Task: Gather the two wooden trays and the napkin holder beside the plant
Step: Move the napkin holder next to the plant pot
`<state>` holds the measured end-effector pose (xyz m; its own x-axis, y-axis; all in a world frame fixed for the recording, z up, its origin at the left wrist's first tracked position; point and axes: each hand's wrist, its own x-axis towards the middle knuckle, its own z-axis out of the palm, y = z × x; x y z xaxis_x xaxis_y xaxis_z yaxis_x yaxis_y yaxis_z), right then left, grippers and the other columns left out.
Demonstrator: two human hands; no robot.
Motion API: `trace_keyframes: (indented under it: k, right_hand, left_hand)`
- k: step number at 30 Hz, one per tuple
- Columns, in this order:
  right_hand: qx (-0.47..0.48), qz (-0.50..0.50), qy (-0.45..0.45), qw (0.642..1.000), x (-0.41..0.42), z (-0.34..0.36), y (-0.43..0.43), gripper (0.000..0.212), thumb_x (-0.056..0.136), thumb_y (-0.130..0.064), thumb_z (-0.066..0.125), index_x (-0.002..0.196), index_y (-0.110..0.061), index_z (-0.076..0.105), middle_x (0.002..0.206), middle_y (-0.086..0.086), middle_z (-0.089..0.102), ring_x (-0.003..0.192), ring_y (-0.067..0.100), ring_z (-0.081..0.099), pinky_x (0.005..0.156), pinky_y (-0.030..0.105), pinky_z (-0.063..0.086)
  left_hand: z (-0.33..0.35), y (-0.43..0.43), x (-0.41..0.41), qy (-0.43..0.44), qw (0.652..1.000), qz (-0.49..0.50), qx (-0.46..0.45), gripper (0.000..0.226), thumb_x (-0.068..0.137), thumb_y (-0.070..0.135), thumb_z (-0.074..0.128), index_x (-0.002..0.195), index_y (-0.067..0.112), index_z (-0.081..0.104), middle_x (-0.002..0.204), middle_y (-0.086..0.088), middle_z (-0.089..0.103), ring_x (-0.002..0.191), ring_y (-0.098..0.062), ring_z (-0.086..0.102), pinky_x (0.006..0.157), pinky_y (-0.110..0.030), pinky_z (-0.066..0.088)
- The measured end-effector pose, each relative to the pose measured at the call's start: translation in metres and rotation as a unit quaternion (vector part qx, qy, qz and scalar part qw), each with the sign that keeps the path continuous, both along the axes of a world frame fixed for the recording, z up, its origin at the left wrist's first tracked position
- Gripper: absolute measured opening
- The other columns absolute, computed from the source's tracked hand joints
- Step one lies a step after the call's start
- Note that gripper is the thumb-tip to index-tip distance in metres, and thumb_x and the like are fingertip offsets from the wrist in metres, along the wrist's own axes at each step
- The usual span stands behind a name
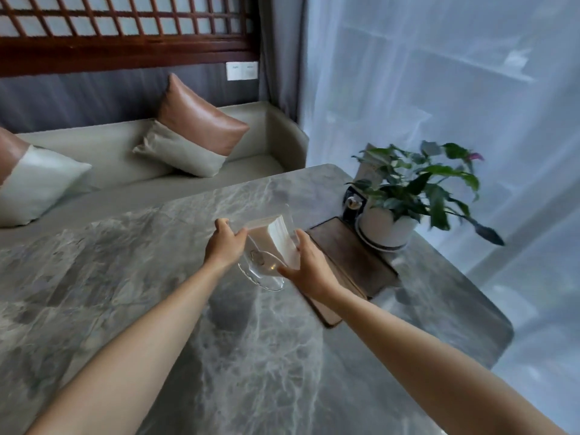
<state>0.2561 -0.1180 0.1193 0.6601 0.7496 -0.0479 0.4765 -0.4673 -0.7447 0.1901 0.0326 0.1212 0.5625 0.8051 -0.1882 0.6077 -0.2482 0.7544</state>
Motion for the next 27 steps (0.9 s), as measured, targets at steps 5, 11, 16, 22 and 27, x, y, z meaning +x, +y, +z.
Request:
trace_keyframes:
  k: [5, 11, 16, 22, 27]
  right_hand:
    - [0.007, -0.036, -0.023, 0.999, 0.039, 0.011, -0.076, 0.075, 0.078, -0.016, 0.069, 0.139, -0.008, 0.026, 0.137, 0.012, 0.046, 0.124, 0.025, 0.044, 0.097, 0.025, 0.034]
    - [-0.014, -0.089, -0.008, 0.996, 0.087, 0.017, -0.17, 0.07, 0.079, -0.014, 0.068, 0.136, -0.01, 0.028, 0.126, 0.014, 0.053, 0.105, 0.02, 0.05, 0.093, 0.035, 0.047]
    - [-0.022, -0.128, 0.002, 0.991, 0.127, 0.003, -0.242, 0.073, 0.077, -0.016, 0.071, 0.136, -0.011, 0.03, 0.127, 0.015, 0.055, 0.112, 0.027, 0.055, 0.096, 0.039, 0.048]
    - [-0.021, -0.189, 0.026, 0.981, 0.167, -0.015, -0.309, 0.072, 0.077, -0.012, 0.071, 0.136, -0.01, 0.03, 0.128, 0.015, 0.055, 0.111, 0.029, 0.055, 0.086, 0.027, 0.042]
    - [-0.029, -0.223, 0.044, 0.973, 0.193, -0.033, -0.344, 0.07, 0.076, -0.009, 0.07, 0.134, -0.007, 0.03, 0.123, 0.019, 0.057, 0.108, 0.031, 0.056, 0.086, 0.031, 0.043]
  left_hand:
    - [0.011, -0.07, 0.048, -0.02, 0.999, -0.043, -0.012, 0.05, 0.095, 0.03, 0.047, 0.133, 0.0, 0.032, 0.128, -0.022, 0.055, 0.117, -0.037, 0.051, 0.089, -0.037, 0.041]
    - [0.015, -0.159, 0.107, -0.026, 0.994, -0.1, -0.035, 0.04, 0.095, 0.027, 0.05, 0.124, 0.002, 0.038, 0.13, -0.023, 0.054, 0.118, -0.037, 0.052, 0.093, -0.038, 0.041]
    - [0.005, -0.228, 0.154, -0.025, 0.986, -0.155, -0.046, 0.017, 0.095, 0.024, 0.05, 0.102, 0.013, 0.04, 0.127, -0.023, 0.056, 0.119, -0.035, 0.051, 0.092, -0.036, 0.04]
    - [-0.016, -0.291, 0.207, 0.003, 0.975, -0.213, -0.066, 0.027, 0.095, 0.028, 0.049, 0.106, 0.008, 0.035, 0.123, -0.025, 0.057, 0.115, -0.037, 0.053, 0.091, -0.038, 0.042]
    - [-0.03, -0.329, 0.241, 0.036, 0.971, -0.228, -0.059, 0.039, 0.096, 0.029, 0.046, 0.121, 0.001, 0.035, 0.127, -0.025, 0.054, 0.116, -0.037, 0.051, 0.094, -0.04, 0.042]
